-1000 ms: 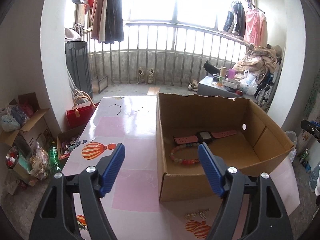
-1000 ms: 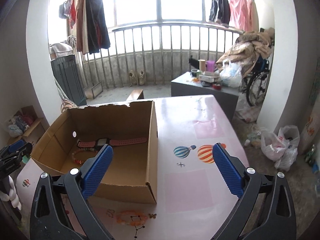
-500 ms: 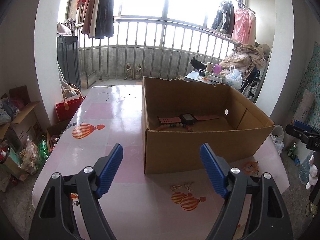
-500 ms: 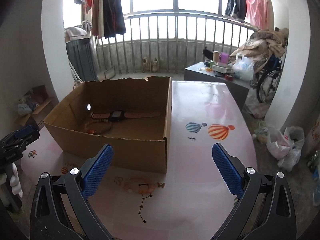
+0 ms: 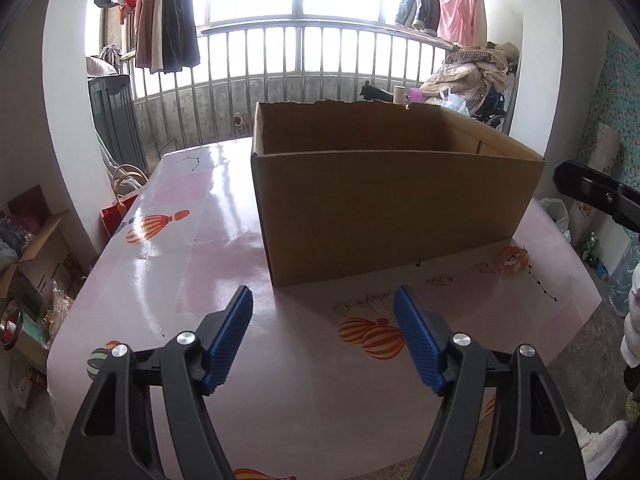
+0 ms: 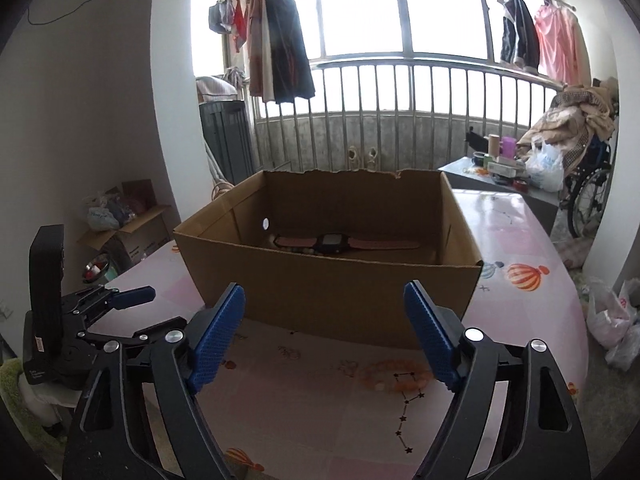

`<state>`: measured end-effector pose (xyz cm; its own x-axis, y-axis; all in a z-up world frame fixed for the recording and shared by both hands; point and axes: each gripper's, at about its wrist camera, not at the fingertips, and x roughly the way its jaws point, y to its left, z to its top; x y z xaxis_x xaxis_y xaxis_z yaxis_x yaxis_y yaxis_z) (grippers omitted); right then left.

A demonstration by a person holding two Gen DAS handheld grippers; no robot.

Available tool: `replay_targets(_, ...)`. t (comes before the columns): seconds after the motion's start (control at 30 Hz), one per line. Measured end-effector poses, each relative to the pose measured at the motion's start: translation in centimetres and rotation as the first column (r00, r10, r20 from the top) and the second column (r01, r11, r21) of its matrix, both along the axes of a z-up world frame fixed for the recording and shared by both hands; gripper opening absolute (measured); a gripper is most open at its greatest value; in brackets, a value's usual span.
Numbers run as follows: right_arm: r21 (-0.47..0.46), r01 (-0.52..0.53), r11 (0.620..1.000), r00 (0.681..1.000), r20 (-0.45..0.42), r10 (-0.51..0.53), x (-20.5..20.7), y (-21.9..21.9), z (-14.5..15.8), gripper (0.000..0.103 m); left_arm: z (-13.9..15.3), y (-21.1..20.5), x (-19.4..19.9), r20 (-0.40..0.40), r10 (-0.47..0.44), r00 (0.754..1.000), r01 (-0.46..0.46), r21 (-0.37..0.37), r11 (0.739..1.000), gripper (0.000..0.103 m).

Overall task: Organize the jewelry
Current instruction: 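Move the right gripper down to the small gold rectangular charm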

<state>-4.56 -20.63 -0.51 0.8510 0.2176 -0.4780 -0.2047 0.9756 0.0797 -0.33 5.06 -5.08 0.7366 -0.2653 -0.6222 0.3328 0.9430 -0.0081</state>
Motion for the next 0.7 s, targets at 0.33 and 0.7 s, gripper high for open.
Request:
replay_targets(0.33,0.078,-0.093,0.993,0.978,-0.181,0.105,3.0,2.4,-3.4,0.037,-2.4,-0.8,2.2,-0.097,-0.099,0.99,0.104,0.046,0.994,0.03)
replay_targets(0.7,0.068,-0.109,0.992,0.971,-0.207,0.121,3.4,2.7,-4.2,0.036,-3.7,-1.9,4.4,-0.153,-0.14,0.978,0.151,0.06,0.987,0.024)
